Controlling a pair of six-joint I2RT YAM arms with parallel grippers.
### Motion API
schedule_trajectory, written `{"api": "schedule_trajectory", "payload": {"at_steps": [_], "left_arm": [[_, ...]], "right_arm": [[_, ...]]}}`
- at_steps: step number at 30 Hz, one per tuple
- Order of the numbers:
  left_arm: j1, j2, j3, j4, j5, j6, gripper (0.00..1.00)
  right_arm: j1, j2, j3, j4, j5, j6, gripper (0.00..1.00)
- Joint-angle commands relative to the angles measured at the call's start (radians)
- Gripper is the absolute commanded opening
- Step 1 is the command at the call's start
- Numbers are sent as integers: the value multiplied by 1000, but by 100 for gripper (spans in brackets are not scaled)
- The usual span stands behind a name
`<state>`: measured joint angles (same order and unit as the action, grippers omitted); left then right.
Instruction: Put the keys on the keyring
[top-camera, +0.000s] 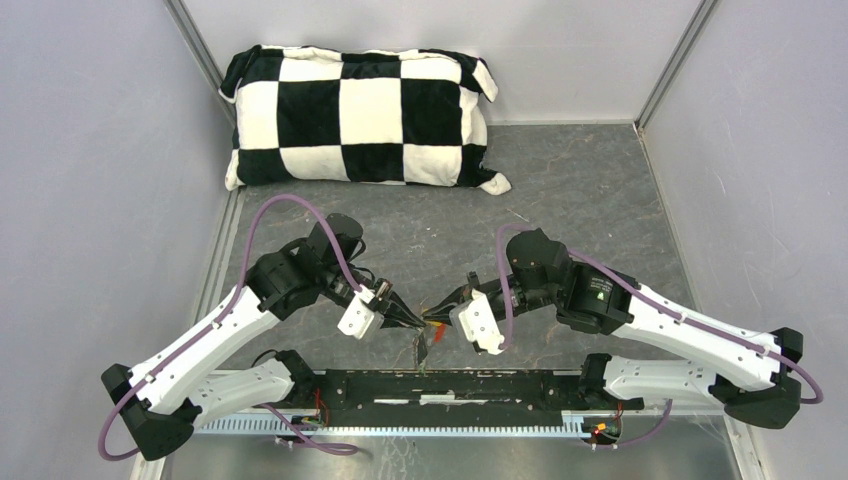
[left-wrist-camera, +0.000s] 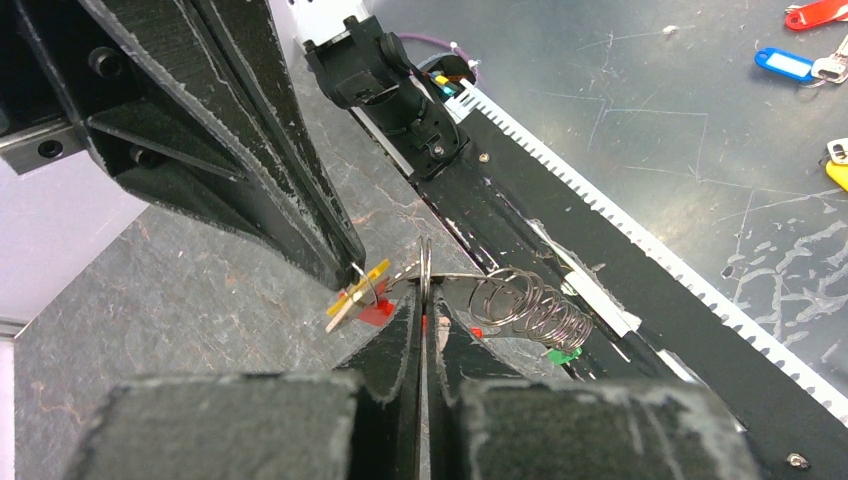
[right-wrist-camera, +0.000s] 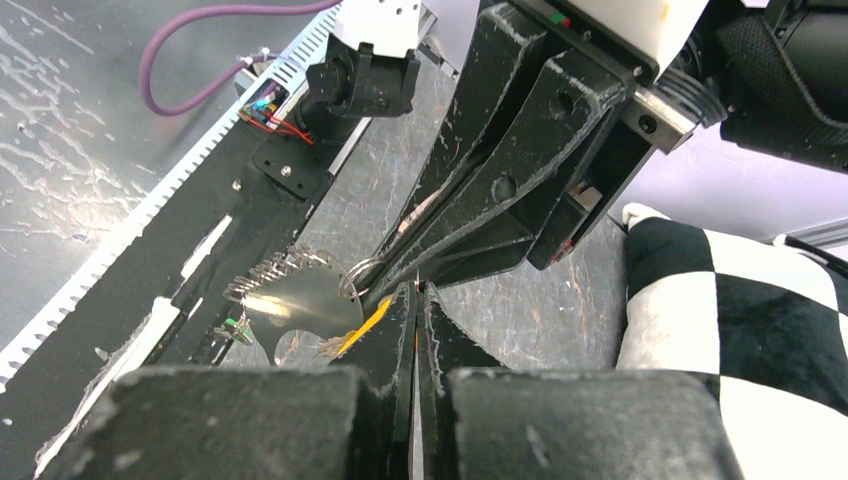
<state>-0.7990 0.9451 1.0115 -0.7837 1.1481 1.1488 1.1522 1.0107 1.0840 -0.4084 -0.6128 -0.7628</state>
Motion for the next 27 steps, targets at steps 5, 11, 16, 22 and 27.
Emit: {"api": "schedule_trajectory", "payload": {"at_steps": [5,11,16,22,27], "left_arm": [[-5,-13,13,14,12,25,2],[-5,-8,17,13,12,23,2],[-5,-6,18,13,10,25,2],[-5,-7,13,13,7,28,2],[-5,-9,14,13,9,23,2]], "right_arm": [[6,-42,-2,-110,10,-55,0],[6,-32,5,-110,-17,-60,0],[6,-16,16,-105,-46,-57,0],[6,-3,31,-102,-67,-55,0],[6,-8,32,-84,-54,-49,0]]}}
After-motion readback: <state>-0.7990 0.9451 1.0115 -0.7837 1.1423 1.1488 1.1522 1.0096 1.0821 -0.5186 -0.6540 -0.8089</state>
